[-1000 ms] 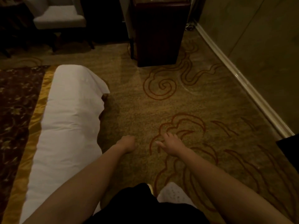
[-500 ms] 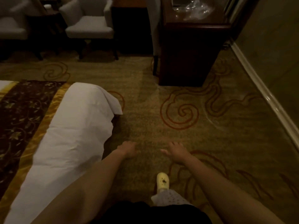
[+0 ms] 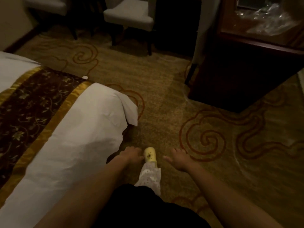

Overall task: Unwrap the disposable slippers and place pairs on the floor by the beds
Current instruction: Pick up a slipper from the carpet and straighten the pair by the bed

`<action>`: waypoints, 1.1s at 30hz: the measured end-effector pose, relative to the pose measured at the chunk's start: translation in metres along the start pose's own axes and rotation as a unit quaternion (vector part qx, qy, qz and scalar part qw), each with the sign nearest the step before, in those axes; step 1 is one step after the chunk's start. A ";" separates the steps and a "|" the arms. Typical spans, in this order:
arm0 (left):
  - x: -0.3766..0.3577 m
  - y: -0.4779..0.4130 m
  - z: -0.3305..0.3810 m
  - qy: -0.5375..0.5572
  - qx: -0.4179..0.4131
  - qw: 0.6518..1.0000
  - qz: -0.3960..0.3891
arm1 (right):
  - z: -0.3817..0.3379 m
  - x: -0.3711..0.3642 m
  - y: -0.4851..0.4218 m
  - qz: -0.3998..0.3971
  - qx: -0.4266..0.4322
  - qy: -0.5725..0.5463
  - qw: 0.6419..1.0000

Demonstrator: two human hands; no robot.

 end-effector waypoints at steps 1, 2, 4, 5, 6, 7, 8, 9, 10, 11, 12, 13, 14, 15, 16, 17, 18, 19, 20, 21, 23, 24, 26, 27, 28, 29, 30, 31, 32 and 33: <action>0.015 -0.018 -0.005 -0.006 -0.001 1.000 -0.003 | -0.004 0.017 -0.018 0.003 0.006 0.007 1.000; 0.032 -0.035 -0.011 -0.009 0.001 1.000 -0.006 | -0.009 0.036 -0.036 0.006 0.011 0.013 1.000; 0.070 -0.070 -0.024 -0.007 0.009 1.000 -0.006 | -0.019 0.078 -0.073 0.013 0.018 0.019 1.000; 0.092 -0.086 -0.029 -0.005 0.011 1.000 -0.003 | -0.024 0.101 -0.092 0.015 0.019 0.023 0.999; 0.114 -0.100 -0.034 -0.004 0.012 1.000 0.001 | -0.030 0.124 -0.110 0.018 0.020 0.027 0.999; 0.136 -0.112 -0.039 0.000 0.015 1.000 0.004 | -0.036 0.146 -0.127 0.020 0.019 0.031 0.999; 0.159 -0.125 -0.044 -0.001 0.019 1.000 0.006 | -0.043 0.167 -0.143 0.023 0.020 0.035 0.999; 0.182 -0.136 -0.048 -0.001 0.021 1.000 0.010 | -0.050 0.187 -0.157 0.026 0.023 0.034 0.999; 0.204 -0.146 -0.053 0.005 0.022 1.000 0.018 | -0.058 0.207 -0.170 0.029 0.025 0.027 0.999; 0.225 -0.155 -0.057 0.010 0.024 0.999 0.025 | -0.065 0.225 -0.183 0.032 0.028 0.018 0.999; 0.243 -0.164 -0.061 0.013 0.027 0.999 0.029 | -0.072 0.243 -0.194 0.034 0.029 0.010 0.999; 0.259 -0.172 -0.065 0.012 0.030 0.999 0.032 | -0.078 0.259 -0.205 0.037 0.029 0.008 0.999; 0.277 -0.184 -0.070 0.010 0.029 0.999 0.036 | -0.086 0.279 -0.220 0.041 0.030 0.012 0.999; 0.290 -0.192 -0.072 0.011 0.026 0.999 0.039 | -0.091 0.294 -0.231 0.041 0.030 0.015 0.999; 0.301 -0.198 -0.075 0.015 0.023 0.999 0.042 | -0.096 0.310 -0.240 0.040 0.030 0.016 0.999; 0.315 -0.208 -0.080 0.018 0.023 0.999 0.045 | -0.103 0.328 -0.255 0.040 0.033 0.020 0.998; 0.326 -0.219 -0.087 0.024 0.028 0.998 0.046 | -0.110 0.345 -0.270 0.042 0.037 0.028 0.998; 0.336 -0.230 -0.094 0.033 0.034 0.998 0.045 | -0.118 0.359 -0.285 0.045 0.042 0.038 0.997; 0.348 -0.240 -0.101 0.042 0.040 0.997 0.047 | -0.126 0.372 -0.300 0.049 0.046 0.049 0.997; 0.362 -0.251 -0.109 0.051 0.048 0.996 0.050 | -0.135 0.385 -0.316 0.048 0.052 0.062 0.996; 0.394 -0.275 -0.126 0.062 0.061 0.994 0.059 | -0.156 0.407 -0.350 0.038 0.072 0.095 0.992; 0.412 -0.287 -0.134 0.065 0.067 0.993 0.065 | -0.167 0.418 -0.368 0.032 0.085 0.110 0.990; 0.449 -0.308 -0.150 0.068 0.083 0.991 0.080 | -0.190 0.441 -0.405 0.022 0.112 0.139 0.984; 0.467 -0.316 -0.158 0.075 0.092 0.989 0.084 | -0.203 0.454 -0.422 0.015 0.122 0.152 0.981; 0.484 -0.321 -0.166 0.085 0.100 0.988 0.086 | -0.215 0.468 -0.437 0.008 0.130 0.161 0.978; 0.500 -0.327 -0.174 0.094 0.107 0.986 0.090 | -0.229 0.484 -0.452 0.003 0.138 0.167 0.976; 0.517 -0.332 -0.183 0.105 0.112 0.983 0.100 | -0.243 0.500 -0.466 -0.001 0.147 0.175 0.973; 0.531 -0.337 -0.193 0.119 0.122 0.979 0.115 | -0.256 0.516 -0.480 -0.002 0.157 0.183 0.970; 0.545 -0.339 -0.203 0.133 0.132 0.974 0.128 | -0.267 0.531 -0.493 0.000 0.165 0.189 0.968; 0.555 -0.341 -0.210 0.143 0.140 0.971 0.132 | -0.277 0.545 -0.504 0.001 0.171 0.193 0.966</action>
Point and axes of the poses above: each hand's wrist, its own y-axis away from the middle knuckle, its own x-axis out of the back of the hand, z = x × y, the point moved 4 cm from there along -y, towards the middle knuckle, and after that the axes turned 11 degrees about -x, right-handed, at the moved point
